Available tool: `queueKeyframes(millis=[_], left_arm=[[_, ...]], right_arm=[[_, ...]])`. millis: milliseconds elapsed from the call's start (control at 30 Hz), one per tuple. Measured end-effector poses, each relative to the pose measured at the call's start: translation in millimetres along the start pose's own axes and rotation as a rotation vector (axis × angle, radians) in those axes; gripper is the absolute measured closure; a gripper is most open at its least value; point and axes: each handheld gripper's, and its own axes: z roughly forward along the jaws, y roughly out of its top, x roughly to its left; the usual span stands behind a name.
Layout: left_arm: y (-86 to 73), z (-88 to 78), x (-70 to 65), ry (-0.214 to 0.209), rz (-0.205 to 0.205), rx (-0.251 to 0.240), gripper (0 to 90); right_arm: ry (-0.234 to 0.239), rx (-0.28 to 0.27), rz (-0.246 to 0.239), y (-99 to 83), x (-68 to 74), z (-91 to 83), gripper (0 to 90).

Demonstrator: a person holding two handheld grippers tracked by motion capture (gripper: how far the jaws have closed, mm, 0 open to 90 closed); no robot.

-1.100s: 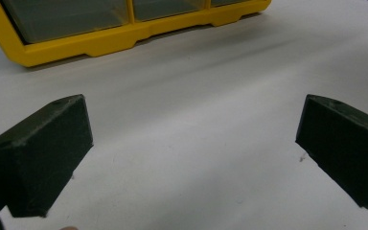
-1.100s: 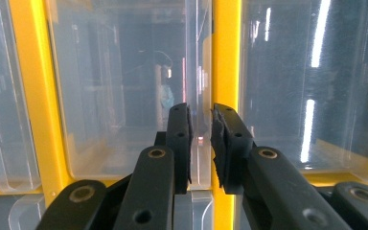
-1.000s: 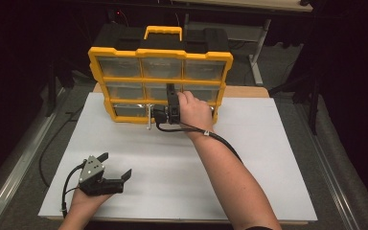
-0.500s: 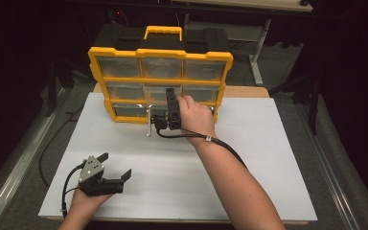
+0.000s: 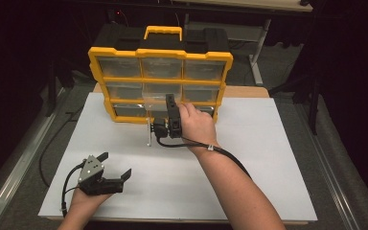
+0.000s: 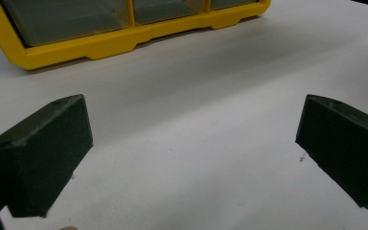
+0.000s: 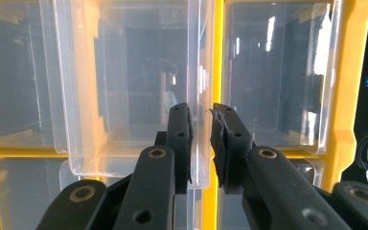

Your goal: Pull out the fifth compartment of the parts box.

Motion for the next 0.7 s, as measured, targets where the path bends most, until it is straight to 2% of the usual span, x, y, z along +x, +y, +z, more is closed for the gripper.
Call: queueKeyframes(millis=[433, 700], left_arm=[[-0.4, -1.1, 0.5, 0.003, 0.003, 0.002, 0.0], [-0.5, -0.9, 0.3, 0.003, 0.01, 0.007, 0.0]], right_arm=[[-0.007, -0.01, 0.012, 2.1, 1.7, -20.4, 79.2], [-0.013, -0.011, 0.013, 0.1, 2.8, -26.6, 79.0]])
